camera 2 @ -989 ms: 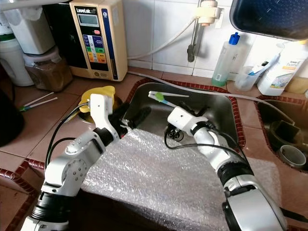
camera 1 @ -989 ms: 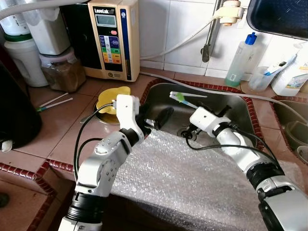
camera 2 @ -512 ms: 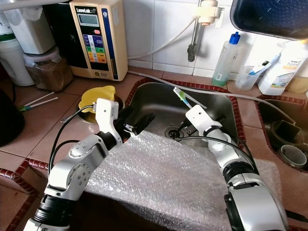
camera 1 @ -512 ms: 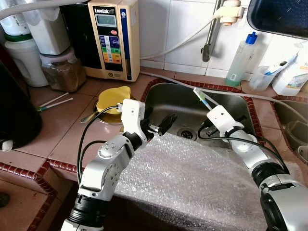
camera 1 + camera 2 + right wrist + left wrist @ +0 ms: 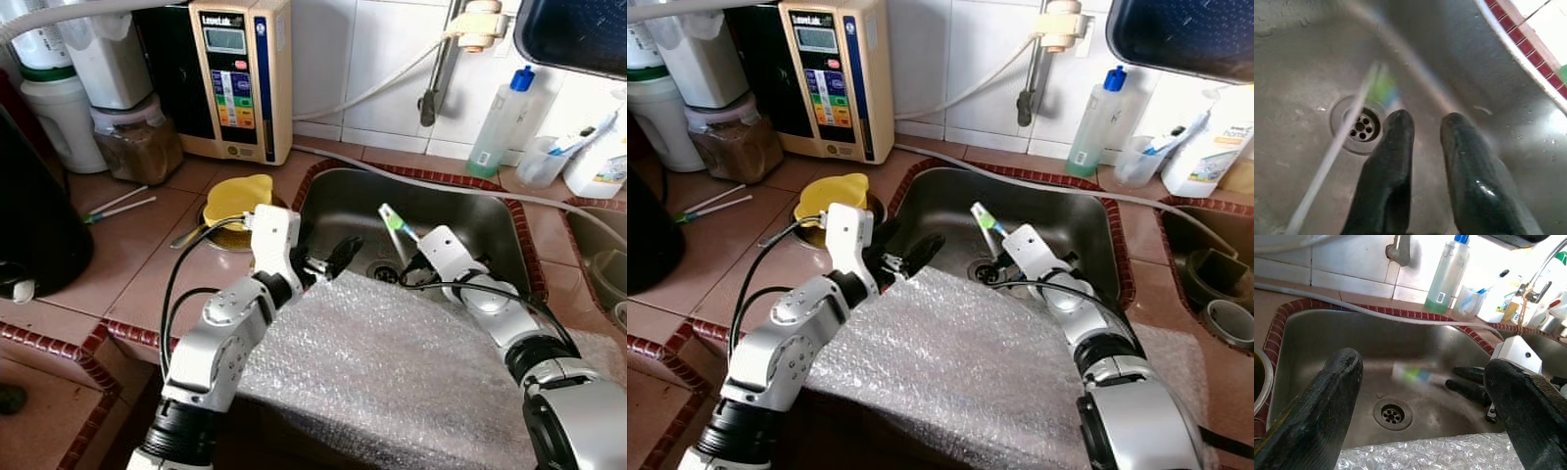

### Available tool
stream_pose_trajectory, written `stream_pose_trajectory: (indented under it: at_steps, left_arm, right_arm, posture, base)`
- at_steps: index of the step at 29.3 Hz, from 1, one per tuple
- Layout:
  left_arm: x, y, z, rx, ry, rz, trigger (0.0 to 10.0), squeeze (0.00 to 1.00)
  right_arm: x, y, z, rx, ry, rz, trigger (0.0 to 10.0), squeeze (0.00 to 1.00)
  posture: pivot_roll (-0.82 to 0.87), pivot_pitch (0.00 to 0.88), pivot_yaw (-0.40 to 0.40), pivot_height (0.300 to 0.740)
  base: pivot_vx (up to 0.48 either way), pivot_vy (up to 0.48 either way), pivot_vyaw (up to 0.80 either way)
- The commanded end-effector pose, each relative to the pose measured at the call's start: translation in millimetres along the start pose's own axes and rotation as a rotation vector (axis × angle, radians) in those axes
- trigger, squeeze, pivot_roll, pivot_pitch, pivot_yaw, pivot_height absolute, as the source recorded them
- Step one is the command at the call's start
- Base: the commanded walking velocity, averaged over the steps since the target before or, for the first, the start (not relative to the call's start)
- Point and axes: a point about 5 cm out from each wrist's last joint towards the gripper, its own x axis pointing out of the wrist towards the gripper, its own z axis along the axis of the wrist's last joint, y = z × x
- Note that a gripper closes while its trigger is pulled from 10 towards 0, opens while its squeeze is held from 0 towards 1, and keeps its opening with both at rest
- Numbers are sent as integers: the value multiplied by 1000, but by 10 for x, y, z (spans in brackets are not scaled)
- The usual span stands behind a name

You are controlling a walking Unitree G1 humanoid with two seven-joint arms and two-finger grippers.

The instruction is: Kitchen organization

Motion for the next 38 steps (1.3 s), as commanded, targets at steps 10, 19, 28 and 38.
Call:
stream_pose_trajectory:
  at_steps: [10, 19, 28, 38]
  left_arm:
    - [-4, -20, -22, 16, 8, -8, 10000, 1000]
    - [-4, 150, 63, 44, -47, 124, 10000, 1000]
    - [-6, 442, 216, -40, -160, 353, 10000, 1000]
    - [-13, 851, 392, -37, -237, 624, 10000, 1000]
  right_arm:
    - [-23, 55, -110, 26, 42, 23, 10000, 1000]
    - [-3, 43, 156, 136, -157, -4, 10000, 1000]
    - [-80, 163, 451, 179, -385, 60, 10000, 1000]
    - [-398, 520, 710, 74, -561, 258, 10000, 1000]
  posture:
    - [43, 0, 17, 740]
    - [40, 0, 19, 740]
    - [25, 0, 27, 740]
    - [-9, 0, 41, 740]
  base:
    - [0, 0, 0]
    - [0, 0, 0]
    - [0, 0, 0]
    - [0, 0, 0]
